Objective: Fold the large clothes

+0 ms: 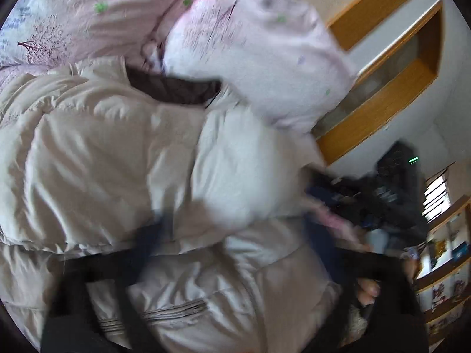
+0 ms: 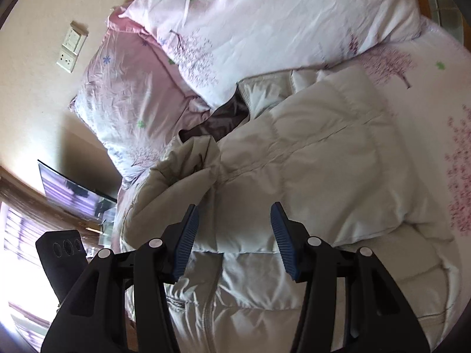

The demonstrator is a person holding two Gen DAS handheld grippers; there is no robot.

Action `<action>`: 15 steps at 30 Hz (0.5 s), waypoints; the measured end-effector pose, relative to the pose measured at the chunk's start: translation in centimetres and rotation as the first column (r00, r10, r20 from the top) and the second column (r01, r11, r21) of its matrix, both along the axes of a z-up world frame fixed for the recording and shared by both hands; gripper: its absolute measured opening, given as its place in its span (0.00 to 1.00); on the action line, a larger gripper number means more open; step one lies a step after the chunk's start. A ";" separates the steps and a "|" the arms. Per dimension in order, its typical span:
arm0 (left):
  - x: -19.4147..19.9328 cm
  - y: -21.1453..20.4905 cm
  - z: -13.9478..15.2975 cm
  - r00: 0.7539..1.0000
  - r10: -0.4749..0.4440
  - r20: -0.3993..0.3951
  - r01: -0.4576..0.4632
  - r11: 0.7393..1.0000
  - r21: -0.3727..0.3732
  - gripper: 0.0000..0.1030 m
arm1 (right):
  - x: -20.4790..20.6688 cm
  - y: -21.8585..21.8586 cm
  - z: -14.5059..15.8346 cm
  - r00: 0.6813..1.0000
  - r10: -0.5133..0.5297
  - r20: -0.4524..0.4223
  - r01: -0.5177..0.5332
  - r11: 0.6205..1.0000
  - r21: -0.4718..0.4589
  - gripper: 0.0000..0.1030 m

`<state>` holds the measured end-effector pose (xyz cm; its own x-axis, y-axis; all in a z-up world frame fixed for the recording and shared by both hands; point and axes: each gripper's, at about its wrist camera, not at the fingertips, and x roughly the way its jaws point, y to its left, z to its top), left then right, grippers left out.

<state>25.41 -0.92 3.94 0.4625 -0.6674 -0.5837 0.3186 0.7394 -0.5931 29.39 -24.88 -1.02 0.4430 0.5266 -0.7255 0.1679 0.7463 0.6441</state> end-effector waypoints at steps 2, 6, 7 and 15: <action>-0.9 0.3 1.0 0.999 -0.009 0.047 0.010 1.000 -0.003 0.98 | 0.0 0.3 -0.1 1.000 0.011 -0.005 -0.011 1.000 0.014 0.51; -2.1 2.5 2.4 0.998 0.011 0.066 -0.007 0.998 -0.066 0.98 | 0.2 1.1 -0.4 0.998 0.043 -0.035 -0.040 0.997 0.073 0.51; -2.4 3.2 2.6 0.997 0.021 0.075 -0.016 0.998 -0.066 0.98 | 0.2 1.4 -0.5 0.998 0.048 -0.038 -0.045 0.997 0.070 0.51; -6.8 13.1 2.2 0.975 0.175 0.140 -0.190 0.976 0.108 0.98 | 1.0 3.2 -3.2 0.986 0.097 -0.135 -0.093 0.995 0.036 0.51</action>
<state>18.57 12.15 6.12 0.6466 -0.4932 -0.5820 0.2397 0.8556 -0.4588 30.38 -21.64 -4.23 0.2880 0.5839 -0.7590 0.1851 0.7437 0.6424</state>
